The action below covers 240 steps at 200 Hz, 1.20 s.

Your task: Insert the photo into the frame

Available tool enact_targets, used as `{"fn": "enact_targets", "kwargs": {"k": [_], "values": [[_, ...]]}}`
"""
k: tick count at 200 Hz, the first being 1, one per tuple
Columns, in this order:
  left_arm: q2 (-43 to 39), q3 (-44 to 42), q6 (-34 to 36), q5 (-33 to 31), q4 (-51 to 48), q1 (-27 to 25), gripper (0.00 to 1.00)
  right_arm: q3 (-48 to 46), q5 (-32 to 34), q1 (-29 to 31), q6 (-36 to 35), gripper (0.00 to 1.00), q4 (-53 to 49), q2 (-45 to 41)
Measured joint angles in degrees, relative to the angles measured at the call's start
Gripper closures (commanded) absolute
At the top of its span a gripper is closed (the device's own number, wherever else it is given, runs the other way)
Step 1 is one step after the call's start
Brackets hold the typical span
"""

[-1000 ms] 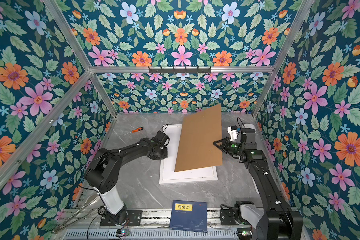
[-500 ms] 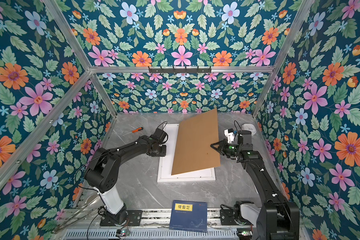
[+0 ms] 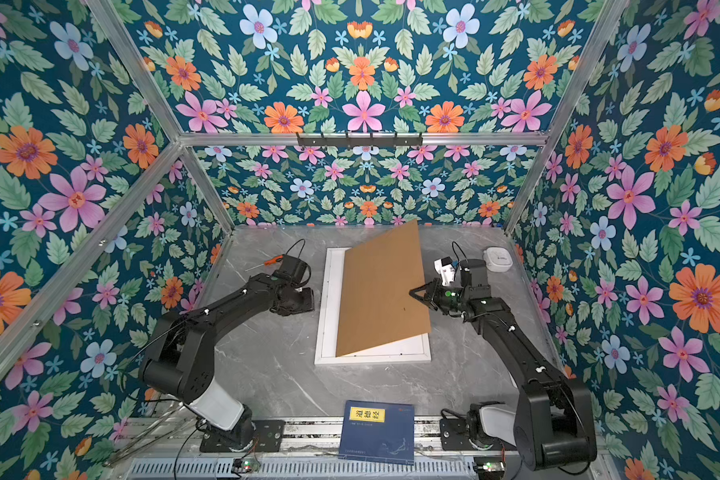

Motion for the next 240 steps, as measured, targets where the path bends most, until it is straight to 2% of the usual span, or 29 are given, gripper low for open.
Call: {"fn": "enact_targets", "kwargs": {"k": [98, 213, 240], "values": [[-1.6, -5.3, -2.7, 6.1, 5.9, 1.3, 0.36, -0.5, 1.3, 3.3, 2.1, 1.0, 6.6, 5.3], [-1.4, -6.4, -4.2, 8.1, 8.7, 1.4, 0.36, -1.7, 1.7, 4.7, 2.9, 1.0, 9.0, 8.9], [-1.0, -6.4, -4.2, 8.3, 9.1, 1.4, 0.36, -0.9, 1.7, 4.9, 2.2, 0.93, 8.2, 10.1]]}}
